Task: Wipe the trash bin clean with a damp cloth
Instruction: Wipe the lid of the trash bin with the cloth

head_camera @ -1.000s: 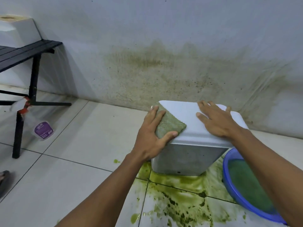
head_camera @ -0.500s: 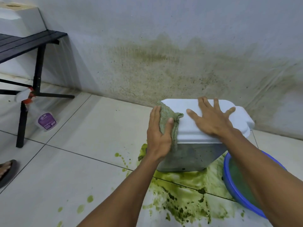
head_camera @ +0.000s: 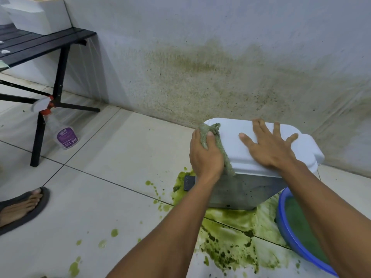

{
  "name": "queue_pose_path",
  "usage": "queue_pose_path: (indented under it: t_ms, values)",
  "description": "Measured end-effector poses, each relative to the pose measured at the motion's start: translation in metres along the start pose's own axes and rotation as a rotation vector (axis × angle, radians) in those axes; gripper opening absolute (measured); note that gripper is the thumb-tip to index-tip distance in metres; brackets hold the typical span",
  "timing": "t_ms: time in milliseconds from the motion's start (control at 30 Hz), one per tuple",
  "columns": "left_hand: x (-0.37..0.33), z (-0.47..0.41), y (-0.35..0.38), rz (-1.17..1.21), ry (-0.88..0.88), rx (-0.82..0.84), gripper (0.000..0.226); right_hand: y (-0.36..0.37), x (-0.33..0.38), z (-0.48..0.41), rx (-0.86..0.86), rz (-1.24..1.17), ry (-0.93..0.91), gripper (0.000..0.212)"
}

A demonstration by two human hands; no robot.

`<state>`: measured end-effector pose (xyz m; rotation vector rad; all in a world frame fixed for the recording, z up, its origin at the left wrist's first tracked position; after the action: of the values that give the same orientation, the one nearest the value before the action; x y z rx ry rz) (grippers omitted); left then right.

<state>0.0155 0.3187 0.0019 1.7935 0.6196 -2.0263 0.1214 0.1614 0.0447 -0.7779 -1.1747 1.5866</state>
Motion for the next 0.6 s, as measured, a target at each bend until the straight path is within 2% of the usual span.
queue_pose_path:
  t_ms: [100,233,333,467,533,600]
  values:
    - [0.003,-0.002,0.002,-0.067,-0.02,0.053,0.059,0.002,0.002,-0.002,-0.003,-0.007,0.023,0.078]
    - [0.001,0.06,0.025,-0.128,0.126,-0.119,0.063,0.003,0.003,-0.004,-0.004,-0.01,0.037,0.08]
    - [0.006,0.071,0.035,-0.102,0.117,-0.133,0.065,0.003,0.001,-0.004,0.005,-0.01,0.036,0.081]
    - [-0.007,0.043,0.022,-0.142,0.075,-0.12,0.061,0.003,0.002,-0.003,0.019,-0.011,0.023,0.081]
    - [-0.012,0.007,0.009,-0.214,0.001,0.009,0.057,0.003,0.0,-0.004,0.023,-0.018,0.047,0.082]
    - [-0.015,-0.028,-0.001,-0.174,-0.024,0.247,0.057,0.003,-0.001,-0.006,0.033,-0.029,0.073,0.083]
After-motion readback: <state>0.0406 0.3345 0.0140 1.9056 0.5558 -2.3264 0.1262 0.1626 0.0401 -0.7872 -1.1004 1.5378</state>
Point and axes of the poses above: each hand's wrist, its own z-axis away from the middle knuckle, its own y-axis out of the palm, x = y × z, the point moved 5 cm from there along -z, towards the middle knuckle, and after that the axes turned 13 degrees about x, right-handed, at the moved point
